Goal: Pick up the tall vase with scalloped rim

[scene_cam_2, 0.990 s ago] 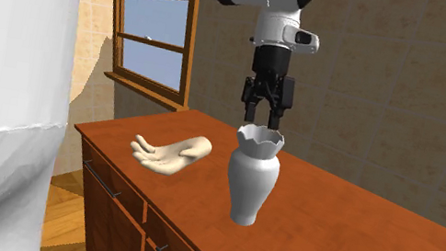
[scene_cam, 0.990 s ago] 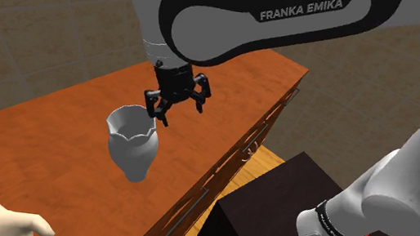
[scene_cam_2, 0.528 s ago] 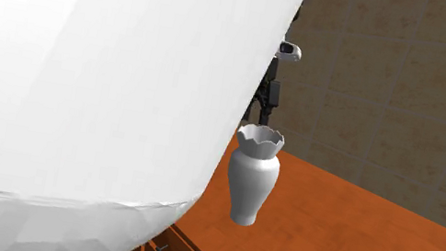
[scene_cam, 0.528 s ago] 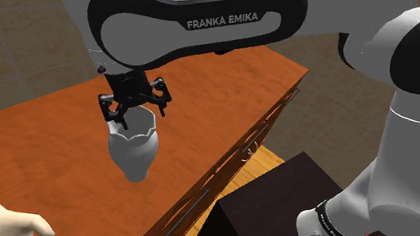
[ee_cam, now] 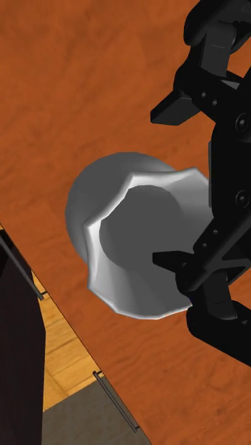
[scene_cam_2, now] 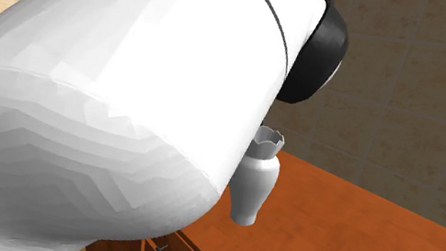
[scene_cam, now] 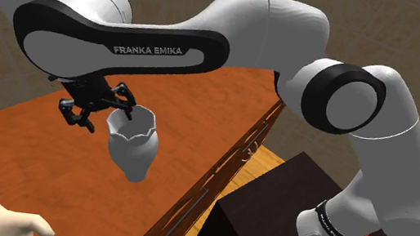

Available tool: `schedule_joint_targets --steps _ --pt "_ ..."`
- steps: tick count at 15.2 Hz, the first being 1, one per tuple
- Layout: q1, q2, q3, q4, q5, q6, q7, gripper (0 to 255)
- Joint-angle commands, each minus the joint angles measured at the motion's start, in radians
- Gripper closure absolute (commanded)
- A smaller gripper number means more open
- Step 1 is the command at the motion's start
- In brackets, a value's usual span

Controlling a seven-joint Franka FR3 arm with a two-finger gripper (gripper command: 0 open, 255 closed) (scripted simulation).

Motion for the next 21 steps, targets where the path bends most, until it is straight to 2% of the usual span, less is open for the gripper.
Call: schedule_joint_targets --steps 1,7,8,17,21 --pt "-0.001 0.01 -0.003 -0.012 -0.004 0.021 0.005 0" --pt "-0.018 0.012 -0.002 -0.076 -0.006 0.08 0.019 0" --pt "-0.016 0.015 -0.003 -0.07 -0.007 0.078 0.017 255" --pt "-0.018 0.012 -0.002 -0.076 -0.006 0.08 0.019 255" --pt "-0.004 0.01 -0.003 -0.021 -0.004 0.029 0.007 255"
